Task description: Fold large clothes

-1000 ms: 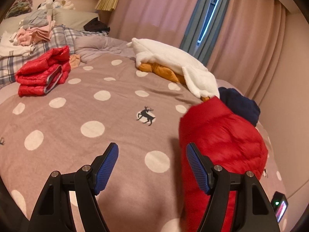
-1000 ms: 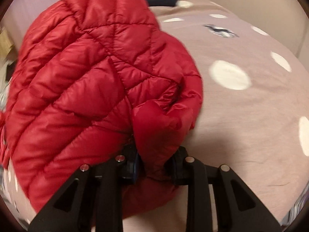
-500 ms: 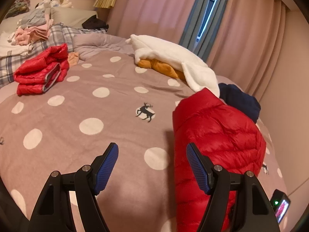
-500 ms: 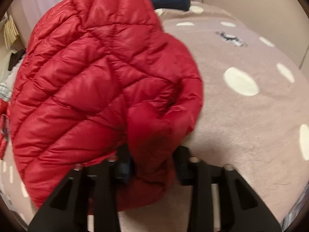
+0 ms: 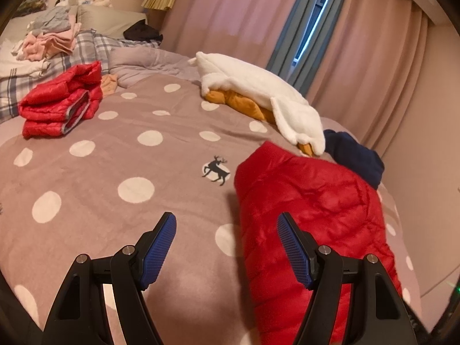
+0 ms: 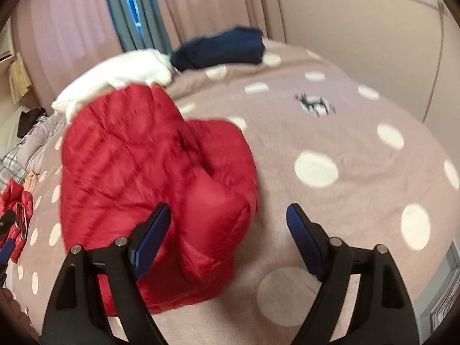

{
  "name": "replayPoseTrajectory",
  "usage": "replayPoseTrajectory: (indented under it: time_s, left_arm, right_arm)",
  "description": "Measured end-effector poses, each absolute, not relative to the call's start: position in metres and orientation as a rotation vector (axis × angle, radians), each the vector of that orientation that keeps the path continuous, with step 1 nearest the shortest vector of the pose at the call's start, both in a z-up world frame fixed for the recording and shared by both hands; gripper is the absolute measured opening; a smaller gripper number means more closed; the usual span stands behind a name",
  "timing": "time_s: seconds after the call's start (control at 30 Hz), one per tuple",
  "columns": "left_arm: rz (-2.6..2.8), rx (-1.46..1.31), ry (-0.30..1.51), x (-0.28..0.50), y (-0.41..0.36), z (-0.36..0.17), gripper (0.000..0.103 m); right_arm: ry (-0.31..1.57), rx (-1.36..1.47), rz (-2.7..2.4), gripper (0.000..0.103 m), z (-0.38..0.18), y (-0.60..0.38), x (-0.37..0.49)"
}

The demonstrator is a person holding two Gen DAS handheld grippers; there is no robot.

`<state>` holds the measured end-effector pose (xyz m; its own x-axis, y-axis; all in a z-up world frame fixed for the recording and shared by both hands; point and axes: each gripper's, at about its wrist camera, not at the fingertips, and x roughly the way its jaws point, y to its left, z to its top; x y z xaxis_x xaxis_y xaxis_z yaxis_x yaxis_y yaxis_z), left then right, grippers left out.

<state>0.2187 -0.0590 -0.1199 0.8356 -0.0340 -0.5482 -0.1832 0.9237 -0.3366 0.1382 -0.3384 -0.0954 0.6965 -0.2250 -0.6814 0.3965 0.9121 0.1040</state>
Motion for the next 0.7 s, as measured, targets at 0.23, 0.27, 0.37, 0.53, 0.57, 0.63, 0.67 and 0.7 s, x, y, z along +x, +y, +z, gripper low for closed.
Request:
replayPoseTrajectory:
  time_s: [0.23,0.27,0.37,0.53,0.57,0.63,0.67,0.7]
  left_arm:
    - [0.065,-0.361,0.583,0.242,-0.058,-0.119,0.069]
    - [0.058,-0.336,0.601,0.248,-0.061,-0.119,0.062]
    - [-0.009,-0.346,0.616,0.261,-0.064,-0.121,0.053]
    - [-0.033,-0.298,0.600,0.280,-0.076,-0.127,0.047]
    - [-0.048,-0.277,0.611,0.285,-0.081,-0.132,0.045]
    - [-0.088,-0.270,0.659,0.297,-0.089,-0.151,0.042]
    - [-0.104,-0.275,0.668,0.301,-0.092,-0.160,0.042]
    - [-0.127,-0.260,0.664,0.306,-0.099,-0.172,0.042]
  right_arm:
    - [0.538,0.231,-0.273,0.086,-0.040,-0.326,0.140]
    - [0.530,0.225,-0.264,0.086,-0.038,-0.326,0.145]
    - [0.548,0.198,-0.250,0.080,-0.038,-0.318,0.162]
    - [0.590,0.178,-0.188,0.029,-0.047,-0.309,0.198]
    - [0.590,0.175,-0.184,0.021,-0.052,-0.308,0.201]
    - [0.605,0.162,-0.184,0.016,-0.065,-0.307,0.205]
    - [0.619,0.162,-0.187,0.015,-0.072,-0.308,0.209]
    - [0.637,0.161,-0.188,0.012,-0.084,-0.311,0.215]
